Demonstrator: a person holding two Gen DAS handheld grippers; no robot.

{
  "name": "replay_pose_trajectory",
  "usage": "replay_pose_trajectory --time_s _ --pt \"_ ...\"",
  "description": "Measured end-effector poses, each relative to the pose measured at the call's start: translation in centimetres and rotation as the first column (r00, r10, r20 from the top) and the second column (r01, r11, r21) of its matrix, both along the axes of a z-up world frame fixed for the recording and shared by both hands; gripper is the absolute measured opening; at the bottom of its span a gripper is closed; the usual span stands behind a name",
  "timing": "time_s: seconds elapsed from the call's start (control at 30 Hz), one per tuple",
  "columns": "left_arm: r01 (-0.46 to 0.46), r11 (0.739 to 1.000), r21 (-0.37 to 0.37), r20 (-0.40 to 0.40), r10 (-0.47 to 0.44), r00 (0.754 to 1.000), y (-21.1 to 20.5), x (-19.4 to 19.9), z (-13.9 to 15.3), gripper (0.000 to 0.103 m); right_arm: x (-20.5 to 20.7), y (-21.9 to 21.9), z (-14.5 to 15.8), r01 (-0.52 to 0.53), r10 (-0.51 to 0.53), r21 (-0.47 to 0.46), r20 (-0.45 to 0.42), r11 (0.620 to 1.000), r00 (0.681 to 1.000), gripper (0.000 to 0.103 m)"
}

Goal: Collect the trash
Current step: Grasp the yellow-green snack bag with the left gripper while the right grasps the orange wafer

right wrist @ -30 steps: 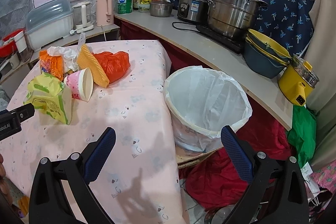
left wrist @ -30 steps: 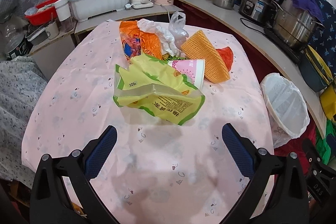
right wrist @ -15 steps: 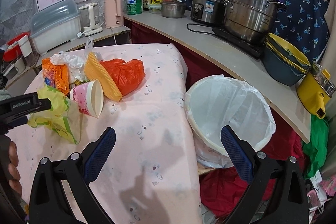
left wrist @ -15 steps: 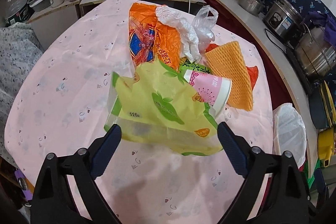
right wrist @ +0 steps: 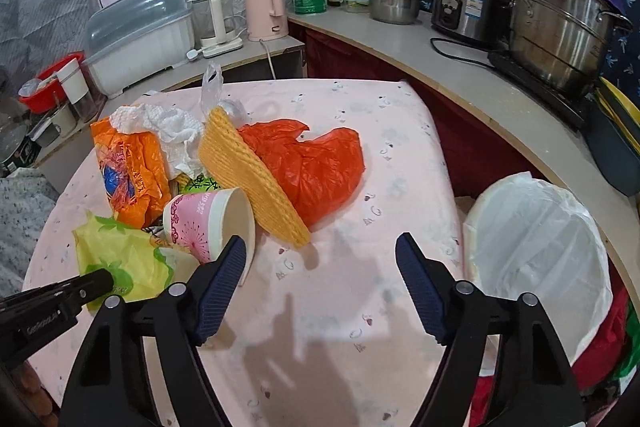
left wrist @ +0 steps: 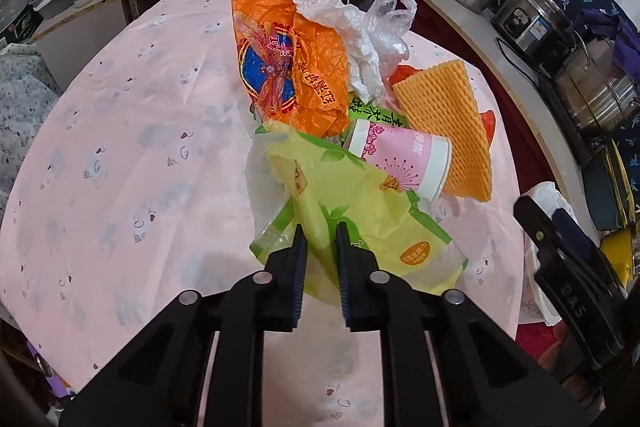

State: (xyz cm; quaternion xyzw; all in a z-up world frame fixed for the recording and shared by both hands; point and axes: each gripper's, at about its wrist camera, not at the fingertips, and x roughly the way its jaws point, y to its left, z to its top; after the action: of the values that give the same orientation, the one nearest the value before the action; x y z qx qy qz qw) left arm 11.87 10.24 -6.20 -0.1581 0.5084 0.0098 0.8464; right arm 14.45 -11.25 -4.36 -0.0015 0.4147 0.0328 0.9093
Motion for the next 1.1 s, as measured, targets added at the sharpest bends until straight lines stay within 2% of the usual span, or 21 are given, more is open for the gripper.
replay_pose_trajectory --time_s 0.1,0.3,0.4,0.5,0.83,1.1 --pt "0.012 1.000 -0.009 0.009 -0.012 1.000 0.4 0.0 0.1 0.007 1.7 1.0 -1.0 -0.018 0.018 0.002 -0.021 1.000 1.000 0.058" --pt "0.036 0.999 0.019 0.068 -0.037 0.997 0.5 -0.3 1.6 0.002 4.5 2.2 -3.0 -0.041 0.041 0.001 -0.064 0.999 0.997 0.041" --pt "0.046 0.998 0.034 0.084 -0.049 0.995 0.5 -0.4 2.1 0.002 5.1 2.5 -3.7 -0.048 0.049 0.010 -0.083 0.999 0.995 0.020" --pt "0.055 0.998 0.034 0.091 -0.058 0.994 0.5 -0.4 2.4 0.002 5.0 2.6 -3.6 -0.052 0.054 0.024 -0.080 0.998 0.995 0.009" --pt "0.085 0.995 0.045 0.148 -0.091 0.985 -0.5 -1.9 4.4 0.002 1.8 1.0 0.7 -0.027 0.025 0.064 0.025 0.998 0.999 0.009" --pt "0.147 0.987 0.062 0.214 -0.157 0.964 -3.6 -3.7 7.0 0.002 -1.8 -2.3 3.7 0.040 -0.045 0.059 0.095 0.997 0.994 0.009"
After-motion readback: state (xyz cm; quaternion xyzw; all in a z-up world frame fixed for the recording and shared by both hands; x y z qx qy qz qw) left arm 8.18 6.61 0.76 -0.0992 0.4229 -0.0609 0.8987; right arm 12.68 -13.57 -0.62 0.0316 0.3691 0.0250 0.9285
